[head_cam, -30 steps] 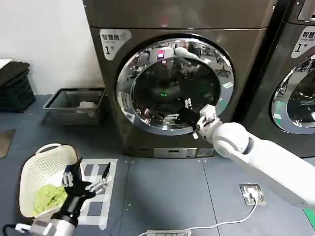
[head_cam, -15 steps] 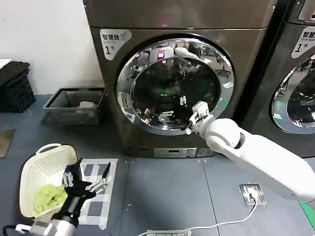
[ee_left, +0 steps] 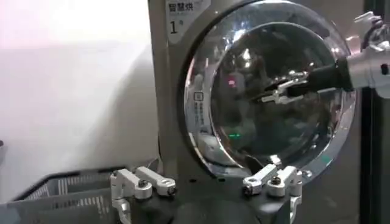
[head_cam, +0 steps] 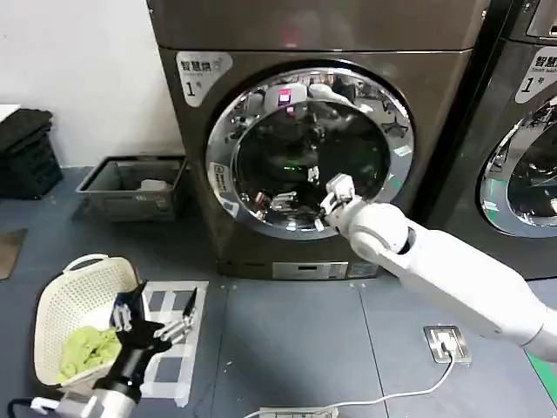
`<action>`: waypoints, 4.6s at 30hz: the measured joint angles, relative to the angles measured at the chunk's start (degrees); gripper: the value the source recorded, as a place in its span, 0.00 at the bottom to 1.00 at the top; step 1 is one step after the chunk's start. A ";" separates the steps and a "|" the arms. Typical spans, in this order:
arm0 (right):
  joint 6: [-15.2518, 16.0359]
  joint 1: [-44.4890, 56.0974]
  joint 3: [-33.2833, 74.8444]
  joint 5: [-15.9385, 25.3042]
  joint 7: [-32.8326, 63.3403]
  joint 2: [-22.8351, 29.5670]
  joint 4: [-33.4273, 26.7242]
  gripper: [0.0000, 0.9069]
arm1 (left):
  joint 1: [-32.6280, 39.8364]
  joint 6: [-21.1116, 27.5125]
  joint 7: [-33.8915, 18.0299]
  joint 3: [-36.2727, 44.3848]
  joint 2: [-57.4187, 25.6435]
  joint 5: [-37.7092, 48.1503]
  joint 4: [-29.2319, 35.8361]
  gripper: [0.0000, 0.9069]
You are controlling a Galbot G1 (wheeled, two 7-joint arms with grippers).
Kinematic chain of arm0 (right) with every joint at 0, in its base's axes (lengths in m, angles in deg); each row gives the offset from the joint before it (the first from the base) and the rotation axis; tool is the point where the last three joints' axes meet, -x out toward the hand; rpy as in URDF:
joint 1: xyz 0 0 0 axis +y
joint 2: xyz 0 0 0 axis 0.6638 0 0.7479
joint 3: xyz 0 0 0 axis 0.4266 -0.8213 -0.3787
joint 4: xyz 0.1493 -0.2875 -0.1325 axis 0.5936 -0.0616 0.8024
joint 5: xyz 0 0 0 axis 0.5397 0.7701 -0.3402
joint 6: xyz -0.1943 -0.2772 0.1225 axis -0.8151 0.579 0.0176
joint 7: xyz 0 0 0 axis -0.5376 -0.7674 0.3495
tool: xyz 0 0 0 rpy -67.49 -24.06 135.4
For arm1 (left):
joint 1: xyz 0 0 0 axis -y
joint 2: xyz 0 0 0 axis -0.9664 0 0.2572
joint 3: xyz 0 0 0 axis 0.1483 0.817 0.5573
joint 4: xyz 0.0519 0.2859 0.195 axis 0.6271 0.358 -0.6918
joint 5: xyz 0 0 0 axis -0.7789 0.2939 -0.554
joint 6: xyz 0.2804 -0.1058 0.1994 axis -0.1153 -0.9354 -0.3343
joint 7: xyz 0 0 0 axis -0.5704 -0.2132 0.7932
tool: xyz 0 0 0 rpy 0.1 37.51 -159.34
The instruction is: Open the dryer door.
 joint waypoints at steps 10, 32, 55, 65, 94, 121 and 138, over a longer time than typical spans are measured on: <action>0.16 -1.06 -1.17 0.01 -0.03 2.45 -1.78 1.00 | -0.21 0.03 -0.01 0.12 0.17 -0.09 0.39 1.00; 0.63 -3.11 -2.99 0.53 0.63 8.47 -6.19 1.00 | -0.43 0.13 -0.10 0.10 0.36 0.01 0.67 1.00; -0.59 -5.18 -4.57 0.54 -4.37 14.18 -11.64 1.00 | -0.43 0.09 -0.10 0.00 0.58 0.26 0.67 1.00; -1.00 -5.62 -4.84 1.12 -5.34 16.62 -15.01 1.00 | -0.80 0.08 -0.09 -0.19 0.66 0.33 1.02 1.00; -3.80 -6.83 -5.75 2.36 -12.54 21.29 -23.06 1.00 | -0.80 -0.07 -0.05 -0.04 0.88 0.25 0.76 1.00; -5.90 -7.20 -6.74 3.00 -18.97 20.73 -24.16 1.00 | -0.73 -0.25 -0.02 0.22 0.99 0.20 0.46 1.00; -7.77 -7.75 -8.89 3.05 -27.28 16.03 -19.24 1.00 | -0.54 -0.28 0.02 0.21 0.98 0.21 0.44 1.00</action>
